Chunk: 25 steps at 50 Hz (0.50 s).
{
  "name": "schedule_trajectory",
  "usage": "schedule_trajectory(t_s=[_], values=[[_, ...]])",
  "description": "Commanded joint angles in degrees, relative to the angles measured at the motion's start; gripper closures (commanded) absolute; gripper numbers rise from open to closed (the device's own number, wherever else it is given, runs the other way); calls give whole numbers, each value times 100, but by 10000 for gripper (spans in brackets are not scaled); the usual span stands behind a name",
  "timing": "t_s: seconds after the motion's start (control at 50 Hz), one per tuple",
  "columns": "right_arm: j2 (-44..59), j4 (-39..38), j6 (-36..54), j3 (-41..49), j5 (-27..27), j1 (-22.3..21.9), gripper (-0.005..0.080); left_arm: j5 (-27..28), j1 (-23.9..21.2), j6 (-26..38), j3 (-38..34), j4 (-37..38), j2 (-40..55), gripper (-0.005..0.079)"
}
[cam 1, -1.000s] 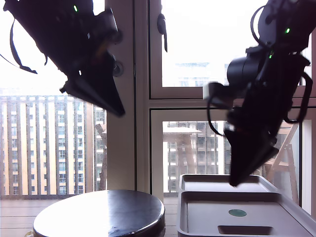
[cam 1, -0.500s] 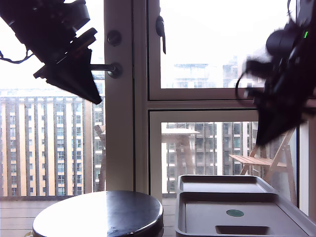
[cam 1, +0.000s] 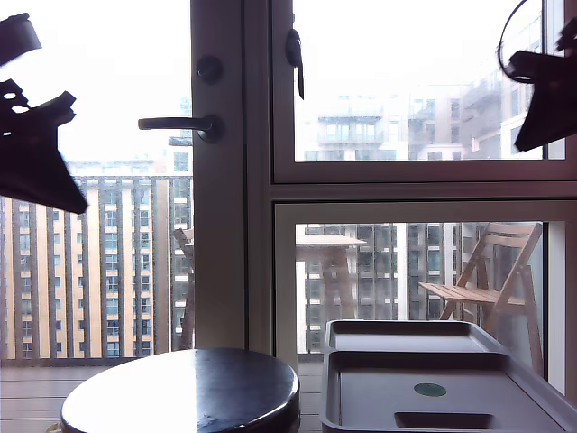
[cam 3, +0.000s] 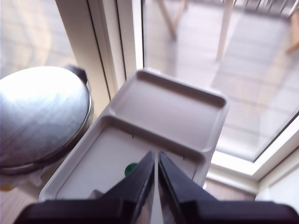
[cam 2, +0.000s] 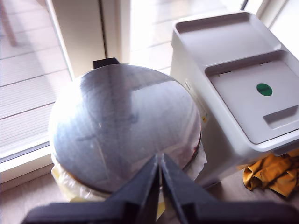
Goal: First open the recycling bin's lid, then pick the cardboard sleeve and place it inside the bin before closing the lid
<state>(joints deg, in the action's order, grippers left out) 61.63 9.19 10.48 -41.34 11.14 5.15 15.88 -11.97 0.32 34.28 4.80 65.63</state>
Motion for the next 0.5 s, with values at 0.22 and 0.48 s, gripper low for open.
schedule_trajectory(t_s=[0.22,0.48], values=[[-1388,-813,-214,1126,-17,-345,765,-160,186,-72,-861,-739,-1086,761],[-2557,-1482,-367,2024,22,-555,765,-164,398,-328,-1335,-951,-1869,761]])
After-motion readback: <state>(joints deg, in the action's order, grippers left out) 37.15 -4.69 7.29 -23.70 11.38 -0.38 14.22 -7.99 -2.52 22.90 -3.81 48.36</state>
